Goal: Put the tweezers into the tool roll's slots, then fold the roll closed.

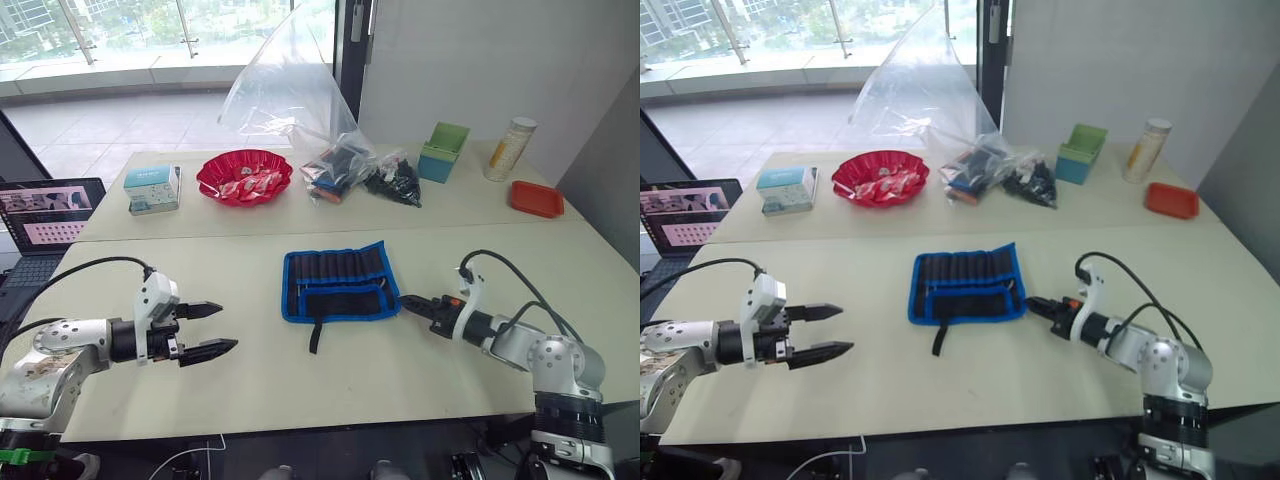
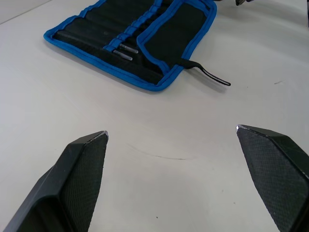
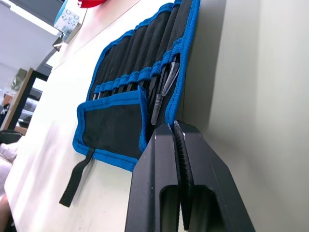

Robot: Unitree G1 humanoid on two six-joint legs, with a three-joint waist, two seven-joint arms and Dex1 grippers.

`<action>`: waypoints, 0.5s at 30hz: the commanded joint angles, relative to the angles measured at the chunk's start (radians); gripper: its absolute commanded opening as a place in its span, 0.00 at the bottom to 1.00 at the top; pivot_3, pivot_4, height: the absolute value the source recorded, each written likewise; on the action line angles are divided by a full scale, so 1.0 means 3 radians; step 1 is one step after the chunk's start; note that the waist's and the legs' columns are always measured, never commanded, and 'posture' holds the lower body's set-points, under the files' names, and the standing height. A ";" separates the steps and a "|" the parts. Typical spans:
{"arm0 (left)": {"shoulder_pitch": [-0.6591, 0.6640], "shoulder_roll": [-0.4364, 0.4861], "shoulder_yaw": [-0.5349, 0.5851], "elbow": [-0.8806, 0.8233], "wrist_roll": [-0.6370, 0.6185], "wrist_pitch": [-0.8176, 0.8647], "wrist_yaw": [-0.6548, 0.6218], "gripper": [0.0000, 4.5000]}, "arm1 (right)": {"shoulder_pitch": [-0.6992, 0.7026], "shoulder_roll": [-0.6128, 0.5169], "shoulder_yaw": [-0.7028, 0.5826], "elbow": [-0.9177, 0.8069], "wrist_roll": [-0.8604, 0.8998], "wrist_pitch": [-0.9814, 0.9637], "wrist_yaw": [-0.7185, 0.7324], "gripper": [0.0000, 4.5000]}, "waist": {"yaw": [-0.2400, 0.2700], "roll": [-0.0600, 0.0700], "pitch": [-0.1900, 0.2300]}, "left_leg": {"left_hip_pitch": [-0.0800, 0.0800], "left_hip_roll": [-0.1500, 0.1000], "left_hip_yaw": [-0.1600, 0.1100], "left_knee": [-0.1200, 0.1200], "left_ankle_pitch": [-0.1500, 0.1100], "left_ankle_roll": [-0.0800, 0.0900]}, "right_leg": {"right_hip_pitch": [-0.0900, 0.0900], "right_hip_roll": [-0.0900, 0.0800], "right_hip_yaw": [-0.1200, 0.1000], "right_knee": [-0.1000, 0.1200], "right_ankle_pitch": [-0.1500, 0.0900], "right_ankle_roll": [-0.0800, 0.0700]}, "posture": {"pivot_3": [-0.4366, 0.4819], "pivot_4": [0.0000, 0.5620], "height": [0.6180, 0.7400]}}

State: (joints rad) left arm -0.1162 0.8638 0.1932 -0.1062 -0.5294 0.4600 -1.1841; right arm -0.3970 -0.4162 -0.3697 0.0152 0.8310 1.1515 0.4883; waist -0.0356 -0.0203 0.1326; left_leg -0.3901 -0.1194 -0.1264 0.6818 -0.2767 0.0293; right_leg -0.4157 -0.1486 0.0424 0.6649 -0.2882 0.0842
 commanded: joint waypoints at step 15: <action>-0.0143 -0.0067 -0.0183 0.0044 0.0071 -0.0074 -0.0027 1.00 | -0.0245 -0.0210 0.0529 -0.0640 0.0107 0.0178 0.0081 0.02 | -0.0033 0.0000 0.0000 | -0.0002 0.0006 0.0008 -0.0003 0.0000 0.0000 | -0.0010 0.0001 0.0002 0.0004 0.0000 -0.0001 | 0.48 0.27 1.00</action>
State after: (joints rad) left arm -0.1521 0.8386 0.1332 -0.0813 -0.5098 0.4536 -1.1892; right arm -0.4606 -0.4875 -0.2541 -0.1281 0.8700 1.2089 0.5139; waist -0.0455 -0.0203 0.1326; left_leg -0.3910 -0.1175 -0.1241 0.6809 -0.2766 0.0293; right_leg -0.4189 -0.1483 0.0429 0.6661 -0.2880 0.0840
